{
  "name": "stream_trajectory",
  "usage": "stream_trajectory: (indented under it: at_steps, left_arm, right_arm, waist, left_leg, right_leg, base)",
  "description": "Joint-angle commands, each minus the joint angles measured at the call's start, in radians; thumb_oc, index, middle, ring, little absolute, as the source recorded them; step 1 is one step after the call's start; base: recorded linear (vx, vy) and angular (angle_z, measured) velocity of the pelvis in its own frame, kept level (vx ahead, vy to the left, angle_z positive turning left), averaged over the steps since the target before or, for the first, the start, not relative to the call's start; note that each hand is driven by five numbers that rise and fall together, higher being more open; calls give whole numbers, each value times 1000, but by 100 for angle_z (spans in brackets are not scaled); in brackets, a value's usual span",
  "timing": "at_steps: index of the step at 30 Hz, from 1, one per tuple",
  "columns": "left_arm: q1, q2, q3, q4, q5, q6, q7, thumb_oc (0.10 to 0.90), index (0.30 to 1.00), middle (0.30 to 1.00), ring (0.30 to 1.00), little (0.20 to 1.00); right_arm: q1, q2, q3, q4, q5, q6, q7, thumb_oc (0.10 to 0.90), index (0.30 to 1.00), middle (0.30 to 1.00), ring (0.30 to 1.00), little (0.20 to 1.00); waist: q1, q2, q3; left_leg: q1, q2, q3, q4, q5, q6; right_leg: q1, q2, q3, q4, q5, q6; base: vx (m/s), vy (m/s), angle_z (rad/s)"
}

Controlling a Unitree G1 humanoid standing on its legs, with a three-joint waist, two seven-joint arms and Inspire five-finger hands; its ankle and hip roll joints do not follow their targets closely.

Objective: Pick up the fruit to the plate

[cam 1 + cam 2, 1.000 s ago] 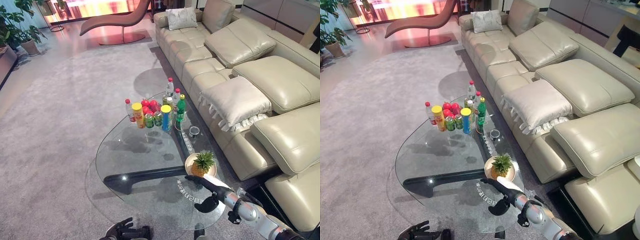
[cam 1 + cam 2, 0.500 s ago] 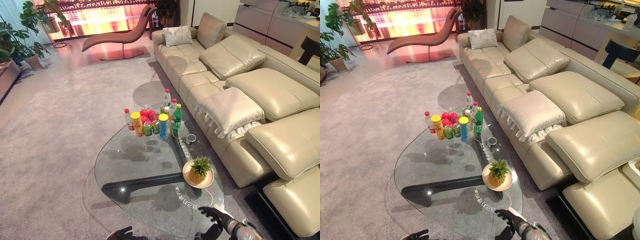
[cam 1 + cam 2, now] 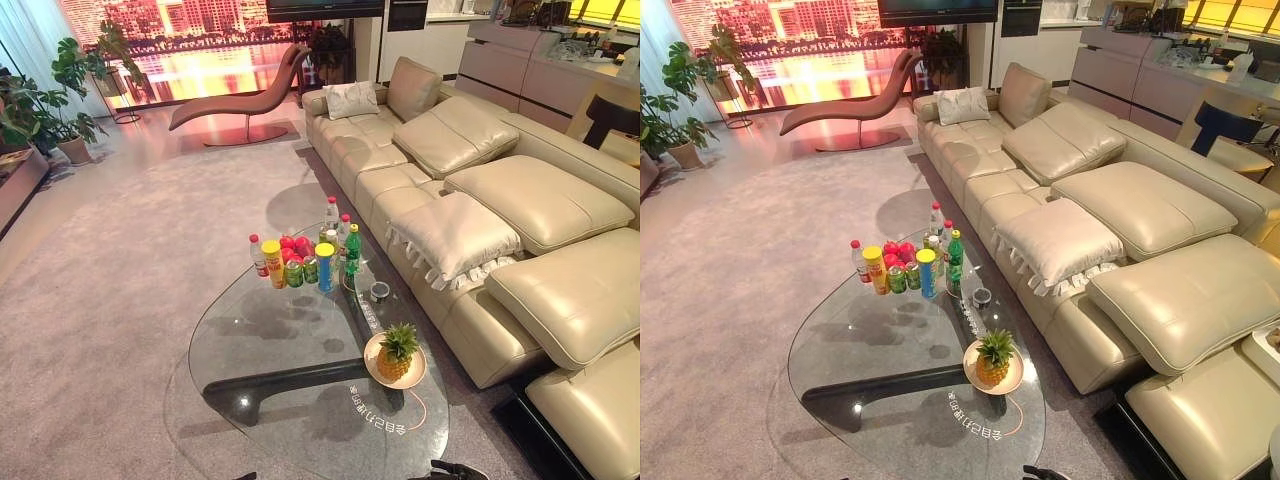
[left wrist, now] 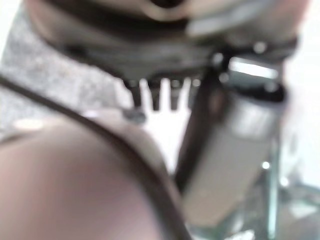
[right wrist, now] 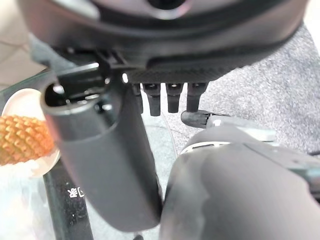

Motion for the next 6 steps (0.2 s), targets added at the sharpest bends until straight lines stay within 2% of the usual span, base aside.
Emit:
stream_trajectory:
  at_steps: [1,6]
  left_arm:
    - [-55,-16,45,55,-27,4,18,800,900,900,900,900]
    - [-54,-25,48,62,-31,1,24,800,900,900,900,900]
  right_arm:
    - [-19,23,44,70,-4,13,-6,800,900,900,900,900]
    - [-28,34,47,78,-1,21,-11,800,900,900,900,900]
  waist:
    - [13,-24,60]
    - [14,-24,61]
  left_leg:
    - [6,-90,-13,5,-70,26]
    - [8,-91,-18,5,-70,28]
  right_leg:
    - [55,76,-49,4,-74,-16]
    - [57,77,-47,4,-76,-19]
  base:
    - [0,0,0]
    - [0,0,0]
